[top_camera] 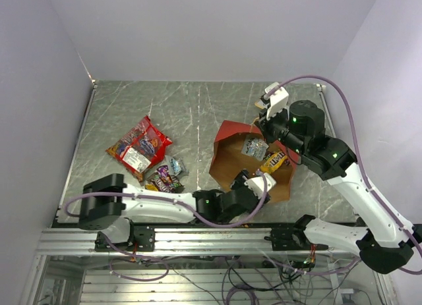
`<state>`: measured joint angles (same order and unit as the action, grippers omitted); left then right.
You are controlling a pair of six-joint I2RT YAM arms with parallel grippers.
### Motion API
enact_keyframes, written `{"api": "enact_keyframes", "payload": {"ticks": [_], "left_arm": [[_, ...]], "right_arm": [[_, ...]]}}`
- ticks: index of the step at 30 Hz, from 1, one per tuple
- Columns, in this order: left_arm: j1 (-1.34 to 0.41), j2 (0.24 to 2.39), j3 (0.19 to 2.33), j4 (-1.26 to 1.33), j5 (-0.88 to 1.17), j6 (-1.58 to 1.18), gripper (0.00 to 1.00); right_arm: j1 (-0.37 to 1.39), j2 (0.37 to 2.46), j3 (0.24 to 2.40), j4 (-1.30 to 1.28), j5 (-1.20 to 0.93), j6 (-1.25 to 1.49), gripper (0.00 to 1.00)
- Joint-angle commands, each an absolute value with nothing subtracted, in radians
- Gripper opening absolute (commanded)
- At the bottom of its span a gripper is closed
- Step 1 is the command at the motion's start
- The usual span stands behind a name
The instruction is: Take the snacks out of the paper bag
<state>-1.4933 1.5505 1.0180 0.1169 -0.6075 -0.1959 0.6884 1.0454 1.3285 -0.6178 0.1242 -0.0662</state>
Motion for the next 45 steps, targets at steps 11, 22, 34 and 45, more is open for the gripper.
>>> {"api": "enact_keyframes", "payload": {"ticks": [11, 22, 34, 45], "left_arm": [[-1.378, 1.786, 1.12, 0.41, -0.609, -0.189, 0.63], [-1.355, 2.015, 1.142, 0.674, -0.574, -0.245, 0.47], [-1.306, 2.177, 1.252, 0.711, -0.619, -0.312, 0.66], [-1.272, 2.339, 1.409, 0.636, -0.646, -0.274, 0.75]], "right_arm": [[0.689, 1.095, 1.463, -0.728, 0.135, -0.074, 0.0], [0.689, 1.02, 1.337, -0.612, 0.125, -0.052, 0.0], [0.688, 1.002, 1.343, -0.684, 0.105, -0.104, 0.0], [0.689, 0.984, 1.348, -0.724, 0.112, -0.145, 0.0]]}}
